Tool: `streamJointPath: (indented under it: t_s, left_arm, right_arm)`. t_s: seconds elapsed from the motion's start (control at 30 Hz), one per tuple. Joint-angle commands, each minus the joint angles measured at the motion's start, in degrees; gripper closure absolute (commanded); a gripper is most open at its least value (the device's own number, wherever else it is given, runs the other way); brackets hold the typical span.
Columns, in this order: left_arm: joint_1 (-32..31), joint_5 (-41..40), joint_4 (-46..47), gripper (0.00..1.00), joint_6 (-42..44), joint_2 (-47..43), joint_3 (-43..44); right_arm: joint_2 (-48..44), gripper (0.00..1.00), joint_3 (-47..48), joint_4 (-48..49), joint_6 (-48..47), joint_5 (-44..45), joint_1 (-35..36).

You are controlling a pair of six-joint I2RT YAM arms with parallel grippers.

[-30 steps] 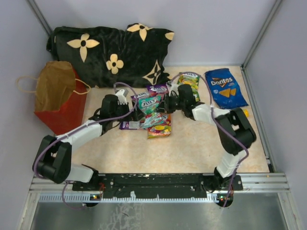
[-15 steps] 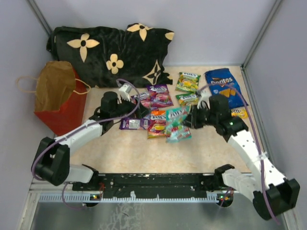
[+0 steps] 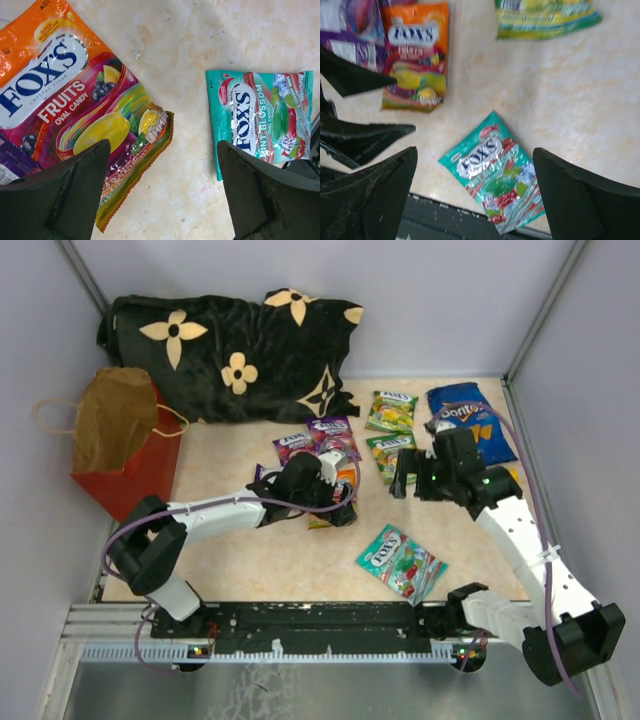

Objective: Take the snacks out of the paper bag
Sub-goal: Adjust the snack at the center of the board, then move the snack to the center of the board.

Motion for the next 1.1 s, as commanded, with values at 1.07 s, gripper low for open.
streamJointPath:
  t_s: [1.07]
  left_arm:
    - [-28.5, -21.7, -5.4, 0.00, 5.4, 23.6, 18.0]
  right_arm:
    - [-10.5, 0.01, 4.4, 9.4, -0.3, 14.4, -11.7]
